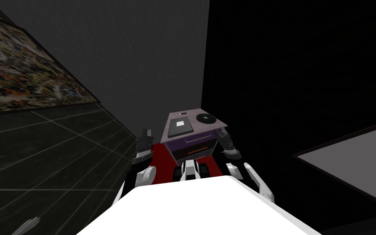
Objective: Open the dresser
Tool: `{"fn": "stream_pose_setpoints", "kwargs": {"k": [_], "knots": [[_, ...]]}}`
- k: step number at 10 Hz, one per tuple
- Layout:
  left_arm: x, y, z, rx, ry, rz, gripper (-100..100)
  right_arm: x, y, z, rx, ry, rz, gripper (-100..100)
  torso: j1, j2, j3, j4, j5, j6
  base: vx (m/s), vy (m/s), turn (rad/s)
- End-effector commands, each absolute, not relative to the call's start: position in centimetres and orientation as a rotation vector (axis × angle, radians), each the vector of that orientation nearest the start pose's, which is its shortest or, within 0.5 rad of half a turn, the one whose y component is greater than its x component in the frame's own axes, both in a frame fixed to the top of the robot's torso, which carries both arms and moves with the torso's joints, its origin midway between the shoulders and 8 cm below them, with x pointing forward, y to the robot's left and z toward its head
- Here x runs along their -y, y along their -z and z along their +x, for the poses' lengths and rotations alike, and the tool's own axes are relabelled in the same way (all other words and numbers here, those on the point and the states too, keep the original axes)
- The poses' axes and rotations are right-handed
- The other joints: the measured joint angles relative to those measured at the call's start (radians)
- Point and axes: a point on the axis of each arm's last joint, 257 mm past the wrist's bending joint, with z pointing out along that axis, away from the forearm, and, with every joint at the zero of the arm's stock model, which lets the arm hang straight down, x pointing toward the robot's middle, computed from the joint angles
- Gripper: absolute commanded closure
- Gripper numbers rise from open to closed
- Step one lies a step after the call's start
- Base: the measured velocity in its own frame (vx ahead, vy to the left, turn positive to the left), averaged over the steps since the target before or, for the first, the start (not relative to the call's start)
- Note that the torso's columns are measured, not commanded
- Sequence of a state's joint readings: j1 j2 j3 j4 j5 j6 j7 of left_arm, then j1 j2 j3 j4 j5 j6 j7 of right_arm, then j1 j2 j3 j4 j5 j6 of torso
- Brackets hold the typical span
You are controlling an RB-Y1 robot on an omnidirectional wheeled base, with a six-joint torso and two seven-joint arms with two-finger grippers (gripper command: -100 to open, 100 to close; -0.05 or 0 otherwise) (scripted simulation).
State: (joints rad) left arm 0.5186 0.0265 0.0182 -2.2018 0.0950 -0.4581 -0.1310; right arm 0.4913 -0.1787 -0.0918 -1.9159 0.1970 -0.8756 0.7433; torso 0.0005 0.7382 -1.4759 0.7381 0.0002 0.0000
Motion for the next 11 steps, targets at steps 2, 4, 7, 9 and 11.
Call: {"fn": "stream_pose_setpoints", "kwargs": {"k": [2,4,7,9,11], "knots": [[-30.2,2.5,36.0,-0.705,1.182,-0.754,0,27.3,7.1,33.8,-0.902,-0.429,-0.011,-100,-0.001,-0.001,-0.001,0.000,0.000,0.000,0.002,-0.002,0.007],[-30.2,2.5,36.0,-0.705,1.182,-0.754,0,27.3,7.1,33.8,-0.902,-0.429,-0.011,-100,-0.001,-0.001,0.000,0.000,0.000,0.000,0.008,-0.010,0.030],[-30.2,2.5,36.0,-0.705,1.182,-0.754,0,27.3,7.1,33.8,-0.902,-0.429,-0.011,-100,0.000,0.001,0.000,0.000,0.000,0.000,-0.006,0.008,-0.023],[-30.2,2.5,36.0,-0.705,1.182,-0.754,0,27.6,7.7,33.6,-0.901,-0.376,-0.025,-100,-0.001,0.000,0.000,0.000,0.000,0.000,-0.003,0.005,-0.011],[-30.2,2.5,36.0,-0.705,1.182,-0.754,0,27.9,8.4,33.4,-0.901,-0.322,-0.046,-100,0.001,0.000,0.000,0.000,0.000,0.000,-0.006,0.028,-0.009]]}}
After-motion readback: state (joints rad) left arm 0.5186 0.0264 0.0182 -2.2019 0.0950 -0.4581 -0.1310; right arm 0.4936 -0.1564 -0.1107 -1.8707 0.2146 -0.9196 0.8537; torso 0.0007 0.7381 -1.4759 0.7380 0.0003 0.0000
